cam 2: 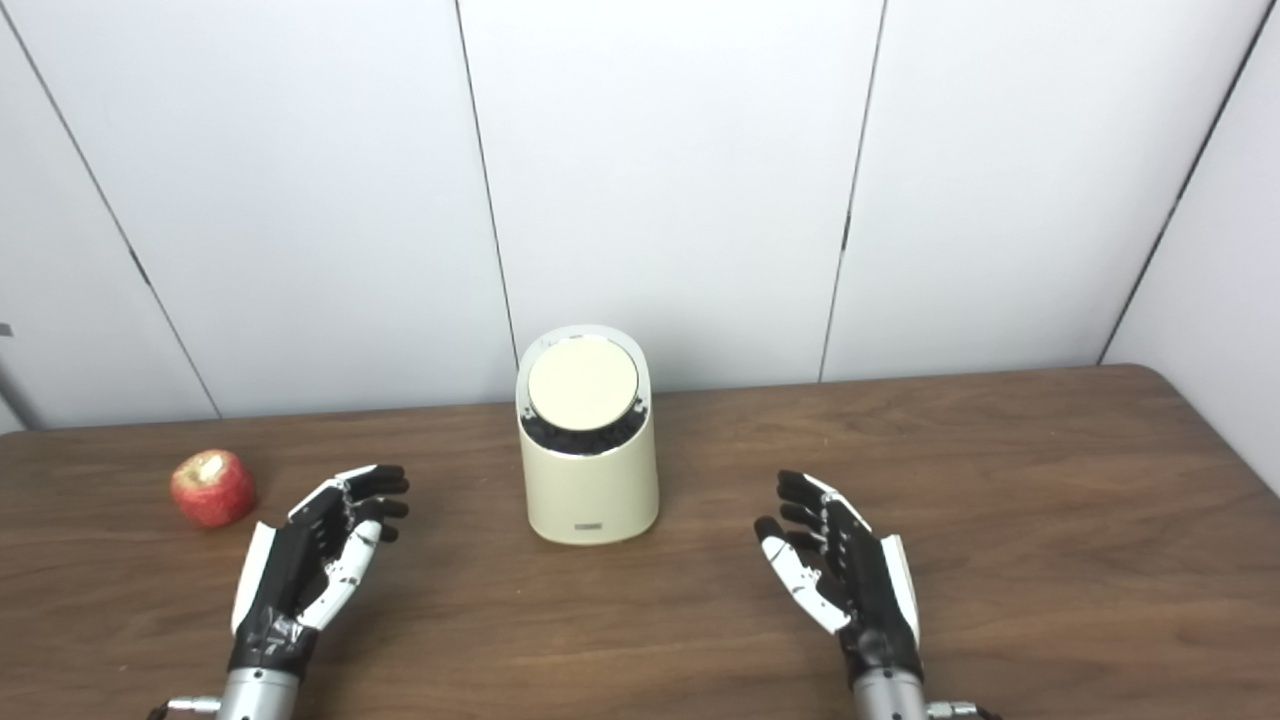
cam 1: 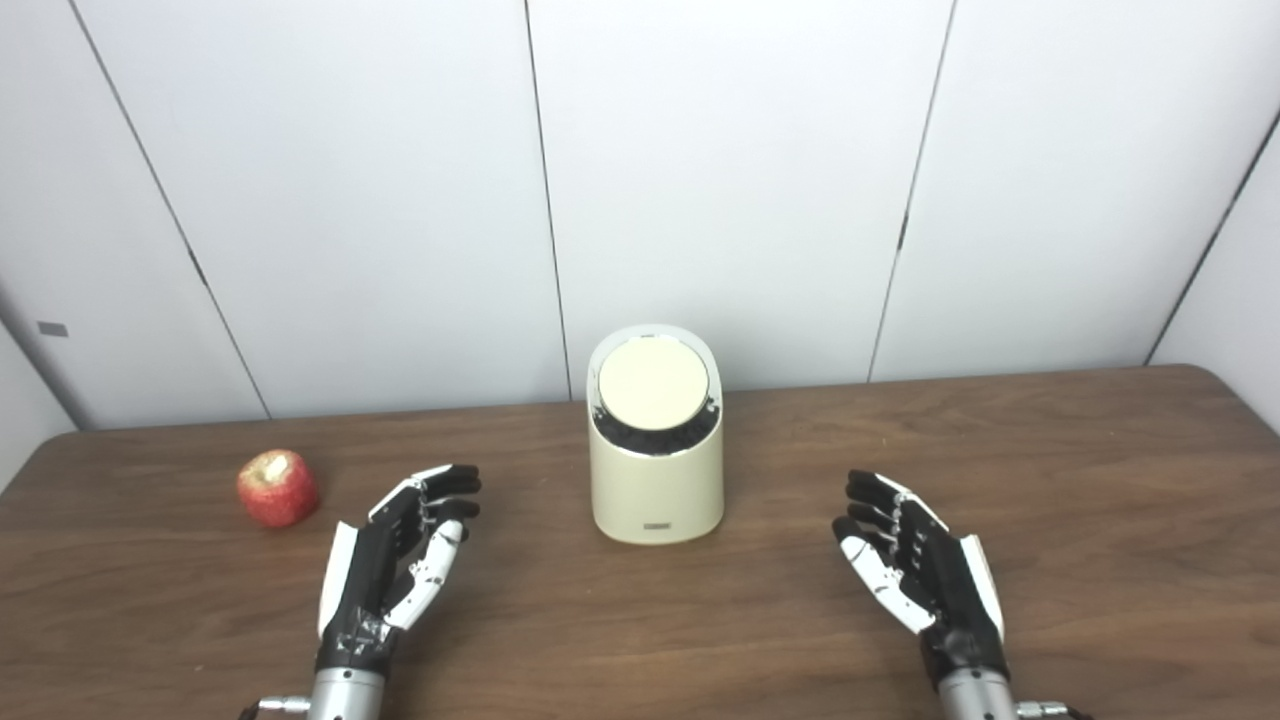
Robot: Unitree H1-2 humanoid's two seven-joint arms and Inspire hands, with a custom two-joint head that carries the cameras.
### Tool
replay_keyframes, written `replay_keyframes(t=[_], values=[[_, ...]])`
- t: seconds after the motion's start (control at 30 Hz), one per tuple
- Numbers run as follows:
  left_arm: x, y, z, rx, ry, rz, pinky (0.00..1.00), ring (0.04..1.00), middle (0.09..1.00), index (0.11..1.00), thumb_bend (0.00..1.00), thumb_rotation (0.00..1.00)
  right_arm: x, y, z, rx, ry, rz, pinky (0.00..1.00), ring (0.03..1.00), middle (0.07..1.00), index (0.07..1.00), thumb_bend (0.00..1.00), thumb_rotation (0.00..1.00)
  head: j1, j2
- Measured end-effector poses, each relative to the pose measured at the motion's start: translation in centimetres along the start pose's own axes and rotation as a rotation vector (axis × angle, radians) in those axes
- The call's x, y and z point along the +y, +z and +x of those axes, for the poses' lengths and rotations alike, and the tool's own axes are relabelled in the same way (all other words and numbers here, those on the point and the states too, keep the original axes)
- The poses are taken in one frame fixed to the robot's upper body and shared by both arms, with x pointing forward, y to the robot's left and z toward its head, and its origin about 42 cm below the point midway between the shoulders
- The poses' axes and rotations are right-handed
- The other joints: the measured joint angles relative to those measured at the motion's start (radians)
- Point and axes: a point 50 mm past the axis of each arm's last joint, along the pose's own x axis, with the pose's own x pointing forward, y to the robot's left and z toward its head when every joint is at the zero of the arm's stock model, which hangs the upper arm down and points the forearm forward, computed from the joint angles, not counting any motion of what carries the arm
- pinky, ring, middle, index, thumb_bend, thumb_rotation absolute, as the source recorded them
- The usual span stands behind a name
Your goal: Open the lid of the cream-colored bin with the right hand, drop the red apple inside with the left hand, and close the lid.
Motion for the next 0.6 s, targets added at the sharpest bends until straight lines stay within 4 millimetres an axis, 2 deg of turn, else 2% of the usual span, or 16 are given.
replay_keyframes(t=[0.6], values=[[-0.01, 0.00, 0.00, 0.001, -0.002, 0.000, 0.57, 0.653, 0.714, 0.727, 0.23, 0.52, -0.01, -0.01, 0.00, 0.001, -0.001, 0.003, 0.71, 0.781, 0.789, 0.764, 0.23, 0.44, 0.003, -0.003]])
